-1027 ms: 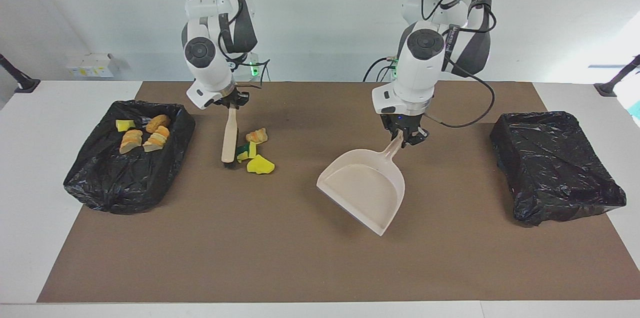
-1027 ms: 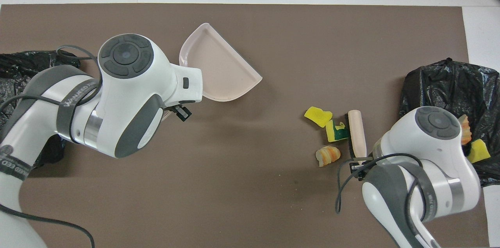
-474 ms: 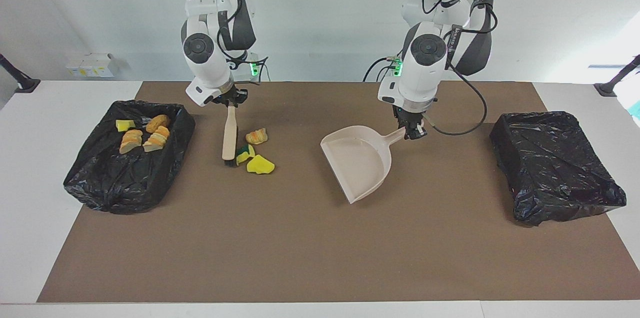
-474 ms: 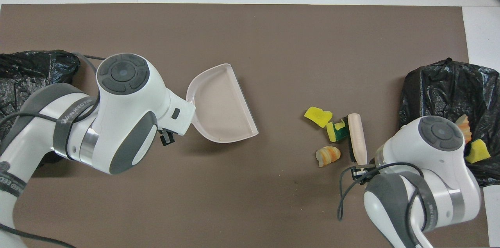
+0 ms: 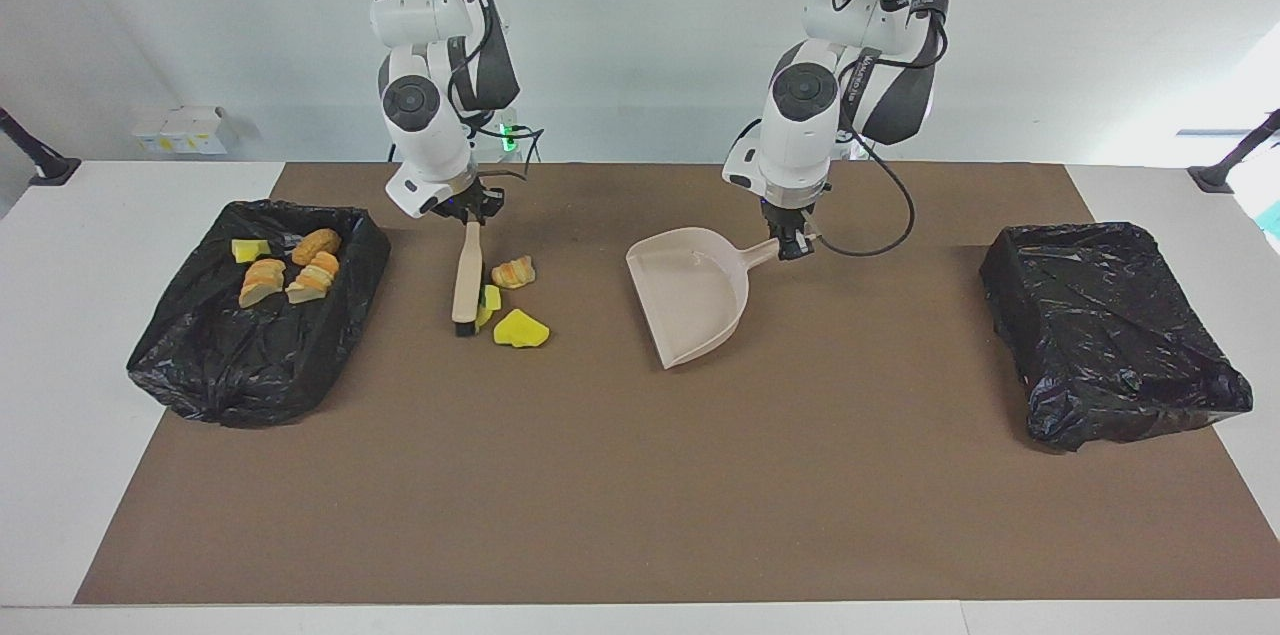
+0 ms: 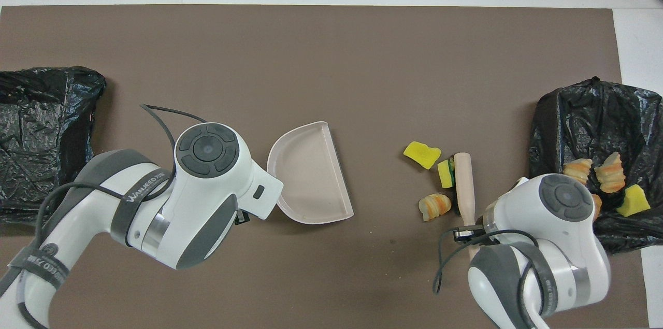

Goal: Sweep and dump trash in bin
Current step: 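Pull the dustpan toward the robot with the left gripper, then sweep the sponge pieces toward the dustpan with the right gripper's brush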

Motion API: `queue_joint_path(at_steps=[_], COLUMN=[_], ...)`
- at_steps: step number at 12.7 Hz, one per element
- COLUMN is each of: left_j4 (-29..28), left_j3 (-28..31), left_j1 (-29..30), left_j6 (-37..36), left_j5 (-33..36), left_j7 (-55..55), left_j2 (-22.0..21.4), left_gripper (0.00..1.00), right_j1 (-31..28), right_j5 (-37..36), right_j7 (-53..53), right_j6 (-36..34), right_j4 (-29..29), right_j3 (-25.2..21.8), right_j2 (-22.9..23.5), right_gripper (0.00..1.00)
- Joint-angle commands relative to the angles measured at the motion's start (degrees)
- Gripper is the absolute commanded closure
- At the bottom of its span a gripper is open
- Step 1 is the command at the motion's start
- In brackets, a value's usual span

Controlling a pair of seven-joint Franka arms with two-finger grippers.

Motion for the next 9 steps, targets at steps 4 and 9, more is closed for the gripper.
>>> queue_joint_path(at_steps=[4,9], left_j4=[-6.15,-6.15], left_j3=[0.64,0.64], left_j1=[-1.34,-1.26], left_j6=[4.75,5.02], left_j5=[1.11,1.02], left_j7=[-1.43,-2.31], left_j2=[-2.33,-2.24], left_gripper=[1.00,1.00], right_j1=[6.09,15.15], right_j5=[3.59,8.94], right_j7=[9.92,17.58], right_j6=[2.37,2.28], right_j4=[3.78,14.49], right_j3=[0.41,0.41], right_j2=[4.13,13.09], right_gripper=[1.00,1.00])
